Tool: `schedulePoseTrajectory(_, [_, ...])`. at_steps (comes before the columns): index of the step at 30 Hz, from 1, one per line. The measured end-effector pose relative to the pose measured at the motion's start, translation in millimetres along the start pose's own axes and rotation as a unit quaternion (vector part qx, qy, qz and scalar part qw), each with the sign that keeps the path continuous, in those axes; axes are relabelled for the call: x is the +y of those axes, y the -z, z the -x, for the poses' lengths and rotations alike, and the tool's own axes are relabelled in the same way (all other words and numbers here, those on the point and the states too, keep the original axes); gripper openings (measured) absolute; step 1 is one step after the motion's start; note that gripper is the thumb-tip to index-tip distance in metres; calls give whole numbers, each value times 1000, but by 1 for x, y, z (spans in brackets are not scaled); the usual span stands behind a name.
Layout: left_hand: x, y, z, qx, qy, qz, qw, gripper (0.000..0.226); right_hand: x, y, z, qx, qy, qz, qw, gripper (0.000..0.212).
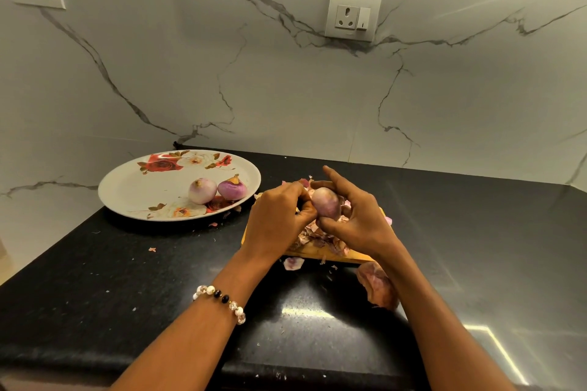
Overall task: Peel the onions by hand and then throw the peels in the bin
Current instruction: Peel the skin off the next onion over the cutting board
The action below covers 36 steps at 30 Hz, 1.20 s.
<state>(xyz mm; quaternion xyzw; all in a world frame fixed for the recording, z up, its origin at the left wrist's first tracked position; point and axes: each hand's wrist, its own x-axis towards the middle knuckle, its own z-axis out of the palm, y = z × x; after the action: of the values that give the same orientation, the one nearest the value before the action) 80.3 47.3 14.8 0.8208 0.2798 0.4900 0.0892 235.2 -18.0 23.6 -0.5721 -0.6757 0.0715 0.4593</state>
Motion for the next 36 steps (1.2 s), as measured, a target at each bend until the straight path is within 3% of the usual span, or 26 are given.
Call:
schedulePoseTrajectory(5, [0,6,-4,6,5,19,1000,8,-4,3,2,-10,-24,-64,998,88])
schedulePoseTrajectory(13, [-4,14,-9,95,122,69,986,8,-15,13,6,-39,-63,-187,980,79])
schedulePoseTrajectory(15, [-3,13,-8,74,115,87,987,24,-15,13,6,-36,-69,-198,977,78])
schedulePoseTrajectory(19, [2,13,-7,12,101,158,982,17,-14,12,5,-31,-74,-207,975,76])
schedulePoseTrajectory(23, [3,13,-5,-61,134,232,961,38,-13,11,5,-33,-77,-215,973,73])
schedulePoseTrajectory(25, [3,11,-5,-81,152,254,952,36,-13,11,5,-37,-78,-205,975,74])
schedulePoseTrajectory(36, [6,8,-3,-30,157,256,953,25,-14,7,6,-51,-85,-190,977,79])
